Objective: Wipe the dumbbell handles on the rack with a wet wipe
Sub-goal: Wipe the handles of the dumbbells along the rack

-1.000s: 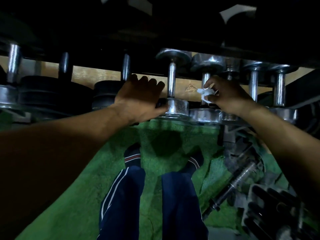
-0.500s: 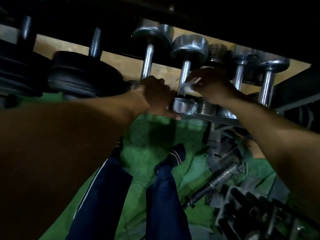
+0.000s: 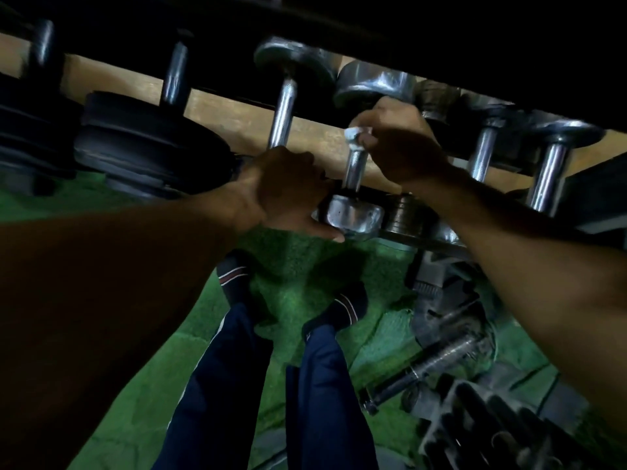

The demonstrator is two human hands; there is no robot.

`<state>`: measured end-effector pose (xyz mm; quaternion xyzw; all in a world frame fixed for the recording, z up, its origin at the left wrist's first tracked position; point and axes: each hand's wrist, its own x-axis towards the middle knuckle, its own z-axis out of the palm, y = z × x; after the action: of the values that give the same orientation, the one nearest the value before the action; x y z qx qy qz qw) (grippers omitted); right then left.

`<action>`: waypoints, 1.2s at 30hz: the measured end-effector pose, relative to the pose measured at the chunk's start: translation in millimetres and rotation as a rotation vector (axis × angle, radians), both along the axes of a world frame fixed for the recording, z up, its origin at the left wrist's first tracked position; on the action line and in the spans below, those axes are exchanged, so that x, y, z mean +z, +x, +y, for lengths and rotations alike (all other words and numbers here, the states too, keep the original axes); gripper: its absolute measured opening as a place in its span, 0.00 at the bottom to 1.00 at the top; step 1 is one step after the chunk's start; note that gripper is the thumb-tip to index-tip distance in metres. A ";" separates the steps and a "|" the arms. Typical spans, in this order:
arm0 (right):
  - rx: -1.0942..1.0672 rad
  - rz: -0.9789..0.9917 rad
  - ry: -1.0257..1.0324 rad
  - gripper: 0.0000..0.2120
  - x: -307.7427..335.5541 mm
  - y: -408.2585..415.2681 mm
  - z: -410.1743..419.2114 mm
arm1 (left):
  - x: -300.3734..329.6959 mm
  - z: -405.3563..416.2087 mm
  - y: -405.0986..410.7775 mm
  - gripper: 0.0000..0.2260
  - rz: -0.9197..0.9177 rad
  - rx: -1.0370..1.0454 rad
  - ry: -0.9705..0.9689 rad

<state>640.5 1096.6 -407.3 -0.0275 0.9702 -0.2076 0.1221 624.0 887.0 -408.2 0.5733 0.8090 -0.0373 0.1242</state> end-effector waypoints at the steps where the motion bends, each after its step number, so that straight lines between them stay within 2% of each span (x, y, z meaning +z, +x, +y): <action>1: -0.020 0.007 0.009 0.12 -1.8 1.0 -0.8 | 0.7 0.2 0.2 0.42 -0.006 0.008 -0.001; 4: -0.044 0.043 0.007 0.10 0.8 17.4 -6.8 | -0.2 -0.5 0.2 0.43 0.011 0.016 -0.012; 7: -0.029 -0.083 -0.123 0.08 1.7 36.2 -11.2 | 0.6 -1.5 1.3 0.43 0.015 0.001 0.022; 10: -0.038 -0.153 -0.119 0.08 -5.5 47.4 -13.9 | 0.2 -2.8 1.5 0.40 0.015 -0.007 0.022; 13: -0.168 -0.025 -0.089 0.11 -9.0 41.1 -13.9 | -0.4 -2.2 0.9 0.43 0.025 -0.008 -0.005; 15: -0.265 0.040 -0.061 0.07 -9.5 28.1 -15.2 | -0.3 -1.6 0.7 0.44 0.028 -0.007 -0.011; 16: -0.293 0.060 -0.073 0.10 -10.7 21.7 -15.9 | 0.4 -2.0 0.5 0.44 0.026 -0.011 -0.011; 18: -0.327 0.140 -0.045 0.14 -9.4 13.2 -17.6 | 2.7 -2.9 0.4 0.42 -0.001 -0.019 0.001; 21: -0.345 0.255 0.084 0.11 -13.0 15.1 -24.9 | 4.2 -3.5 0.1 0.43 0.000 -0.008 0.003; 24: -0.440 0.107 0.129 0.10 -12.7 29.9 -34.4 | 3.6 -2.2 2.0 0.44 0.020 -0.005 -0.009; 27: -0.554 -0.050 0.074 0.11 -12.1 47.9 -41.4 | 1.9 -1.5 2.8 0.45 0.018 0.003 -0.010; 30: -0.611 -0.121 0.106 0.10 -8.1 40.4 -38.3 | -0.3 -2.9 3.5 0.44 0.013 0.009 0.010; 32: -0.555 -0.135 0.134 0.10 -6.6 25.0 -34.7 | -0.1 -3.3 2.1 0.43 -0.004 0.012 0.028; 36: -0.798 -0.047 -0.003 0.11 -3.6 -2.8 -33.8 | -1.5 -2.4 1.4 0.44 -0.068 0.024 0.016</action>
<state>637.7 1062.8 -410.9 0.3563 0.9012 -0.2409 0.0540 625.4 884.6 -409.7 0.5654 0.8115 -0.0097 0.1472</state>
